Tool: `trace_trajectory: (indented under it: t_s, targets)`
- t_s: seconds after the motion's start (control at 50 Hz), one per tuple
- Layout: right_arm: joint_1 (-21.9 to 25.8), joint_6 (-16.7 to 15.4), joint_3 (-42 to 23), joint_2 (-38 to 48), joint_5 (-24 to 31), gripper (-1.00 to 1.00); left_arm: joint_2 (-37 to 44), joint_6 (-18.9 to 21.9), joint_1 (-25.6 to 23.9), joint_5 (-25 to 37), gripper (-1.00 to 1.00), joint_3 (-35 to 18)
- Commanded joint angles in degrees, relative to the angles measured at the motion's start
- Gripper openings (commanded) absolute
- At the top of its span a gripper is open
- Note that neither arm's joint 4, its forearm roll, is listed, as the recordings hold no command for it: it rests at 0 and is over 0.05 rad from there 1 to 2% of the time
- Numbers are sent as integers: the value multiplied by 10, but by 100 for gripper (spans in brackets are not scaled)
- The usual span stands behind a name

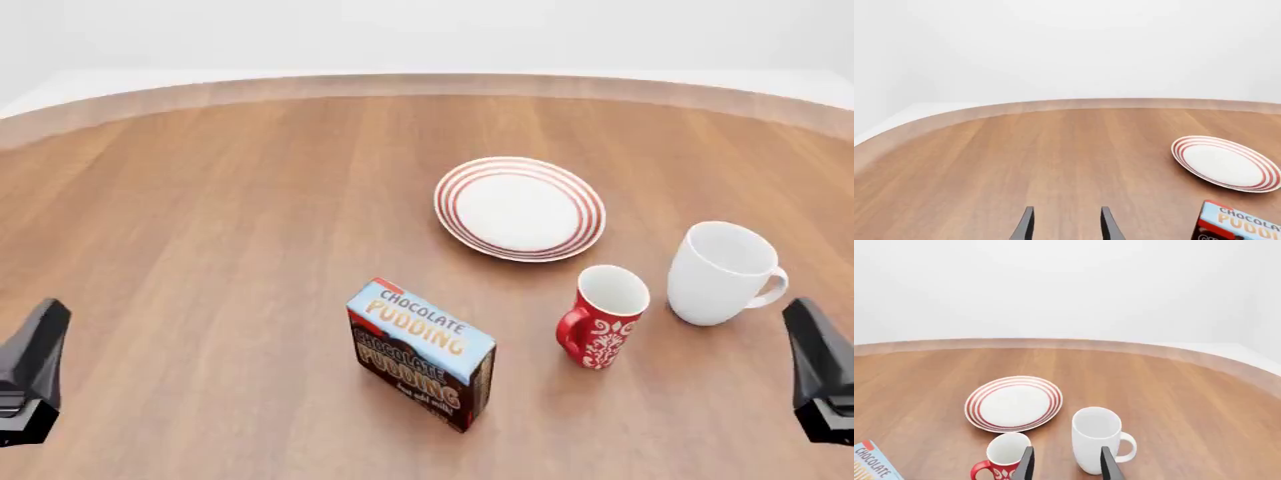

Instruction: Put the chocolate pudding to the right of the plate.

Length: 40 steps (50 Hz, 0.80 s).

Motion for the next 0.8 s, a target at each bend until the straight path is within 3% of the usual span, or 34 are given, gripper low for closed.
trace_trajectory:
  t_s: [0.02,0.22,0.26,0.3,0.34,0.4,0.44,0.48,0.6,0.64,0.72,0.8]
  targets:
    - [-1,-3,0,18,-15,100,0,0,0,0,100,0]
    - [-18,-6,-1,33,-18,100,0,0,0,0,100,0]
    - [-24,60,-50,46,23,100,0,0,0,0,100,0]
    - [-6,10,-126,64,71,100,0,0,0,0,100,0]
    - [23,18,-193,100,96,100,0,0,0,0,100,0]
    - [73,-9,-299,169,129,100,0,0,0,0,100,0]
    - [91,-36,-334,209,129,100,0,0,0,0,100,0]
    - [114,-29,-368,258,129,100,0,0,0,0,100,0]
    - [159,-73,-431,335,119,100,0,0,0,0,100,0]
    - [183,-65,-453,361,126,100,0,0,0,0,100,0]
    - [214,-91,-476,389,133,100,0,0,0,0,100,0]
    - [236,-87,-490,398,147,100,0,0,0,0,100,0]
